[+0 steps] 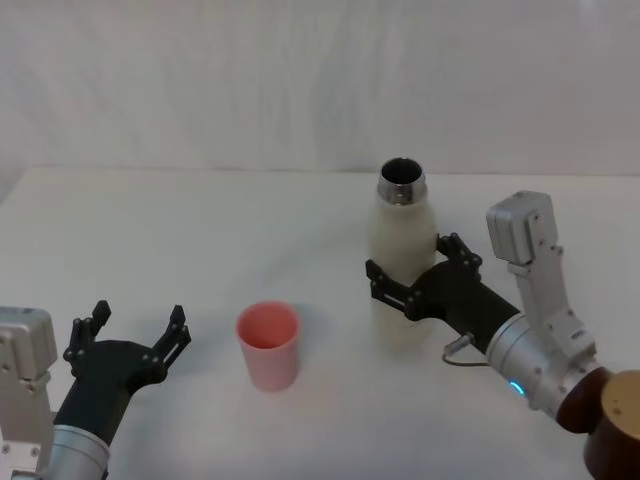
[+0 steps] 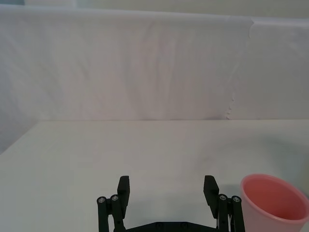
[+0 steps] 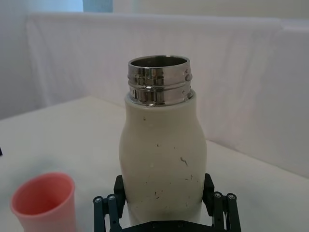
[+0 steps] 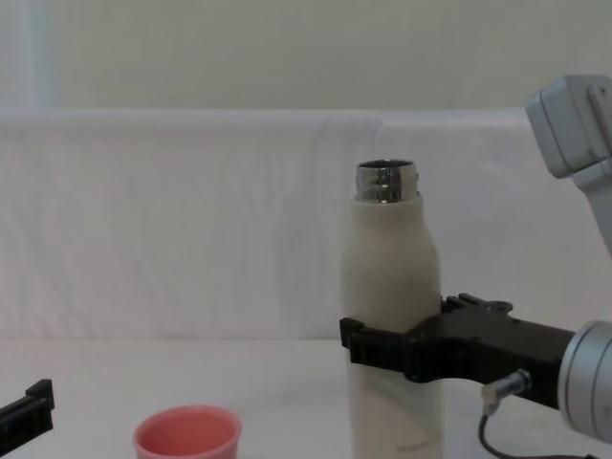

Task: Grasp the thermos with one hand and pour water into the cup lid.

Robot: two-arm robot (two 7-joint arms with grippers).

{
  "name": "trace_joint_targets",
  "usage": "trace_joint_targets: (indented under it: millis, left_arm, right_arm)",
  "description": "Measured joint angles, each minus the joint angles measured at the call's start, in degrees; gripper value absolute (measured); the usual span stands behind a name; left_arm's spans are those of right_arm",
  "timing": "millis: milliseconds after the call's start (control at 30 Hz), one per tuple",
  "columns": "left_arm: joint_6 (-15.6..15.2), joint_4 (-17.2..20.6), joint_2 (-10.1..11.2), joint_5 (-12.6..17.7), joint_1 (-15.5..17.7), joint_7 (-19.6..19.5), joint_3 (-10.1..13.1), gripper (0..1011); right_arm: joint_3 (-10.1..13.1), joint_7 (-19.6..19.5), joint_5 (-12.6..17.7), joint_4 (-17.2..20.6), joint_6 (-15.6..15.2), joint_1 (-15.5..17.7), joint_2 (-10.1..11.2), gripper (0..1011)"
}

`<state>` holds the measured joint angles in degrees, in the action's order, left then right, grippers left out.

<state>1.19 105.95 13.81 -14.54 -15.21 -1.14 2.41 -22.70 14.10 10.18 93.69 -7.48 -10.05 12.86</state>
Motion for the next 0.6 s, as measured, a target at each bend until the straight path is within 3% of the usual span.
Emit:
trace_joint_targets:
  millis: [367, 600]
  left_arm:
    - [0.0, 0.0, 0.0, 0.0, 0.0, 0.0, 0.0, 1001]
    - [0.0, 0.0, 0.0, 0.0, 0.0, 0.0, 0.0, 1001]
  right_arm:
    - [0.1, -0.4, -6.6, 3.7, -1.7, 0.8, 3.0, 957]
    - [-1.2, -0.2, -11.6, 4.5, -2.7, 0.2, 4.2, 957]
